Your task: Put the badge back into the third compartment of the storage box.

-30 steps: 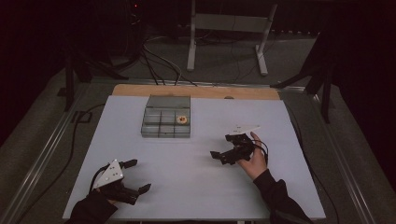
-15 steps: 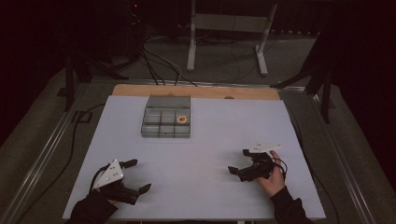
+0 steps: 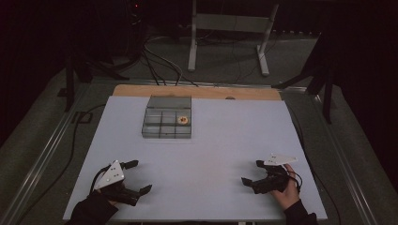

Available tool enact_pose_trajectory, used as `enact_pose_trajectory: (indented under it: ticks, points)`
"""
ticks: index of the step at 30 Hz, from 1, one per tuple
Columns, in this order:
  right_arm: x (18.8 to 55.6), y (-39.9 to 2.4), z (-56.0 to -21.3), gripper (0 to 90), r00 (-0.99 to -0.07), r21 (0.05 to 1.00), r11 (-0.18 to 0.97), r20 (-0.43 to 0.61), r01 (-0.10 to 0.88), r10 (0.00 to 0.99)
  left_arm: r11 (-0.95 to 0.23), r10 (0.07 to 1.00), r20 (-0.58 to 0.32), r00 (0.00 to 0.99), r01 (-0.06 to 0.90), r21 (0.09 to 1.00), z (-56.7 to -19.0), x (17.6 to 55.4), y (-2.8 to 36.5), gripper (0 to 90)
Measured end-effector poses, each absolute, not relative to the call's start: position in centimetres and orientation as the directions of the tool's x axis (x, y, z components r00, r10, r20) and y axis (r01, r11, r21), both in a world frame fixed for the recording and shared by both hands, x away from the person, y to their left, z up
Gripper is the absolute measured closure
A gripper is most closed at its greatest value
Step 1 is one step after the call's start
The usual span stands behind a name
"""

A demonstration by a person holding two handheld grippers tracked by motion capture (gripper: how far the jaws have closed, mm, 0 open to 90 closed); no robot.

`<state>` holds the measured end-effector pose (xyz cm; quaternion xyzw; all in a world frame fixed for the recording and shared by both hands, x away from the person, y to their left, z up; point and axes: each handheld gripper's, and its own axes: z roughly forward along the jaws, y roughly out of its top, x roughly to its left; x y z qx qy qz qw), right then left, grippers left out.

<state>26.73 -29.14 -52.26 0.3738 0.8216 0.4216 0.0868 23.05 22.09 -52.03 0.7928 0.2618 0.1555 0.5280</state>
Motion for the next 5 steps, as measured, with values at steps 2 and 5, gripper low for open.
enact_pose_trajectory:
  ticks: [2,5]
  points:
    - [26.76,-29.19,-52.23,0.0,-0.702,0.762,0.362,0.166,0.537,0.692,-0.313,0.578,-0.025,0.815,0.250,0.916,-52.05,23.04,22.02,0.3]
    - [26.82,-29.02,-52.18,0.0,-0.708,0.768,0.361,0.164,0.529,0.687,-0.306,0.578,-0.028,0.815,0.249,0.919,-52.03,23.07,22.00,0.3]
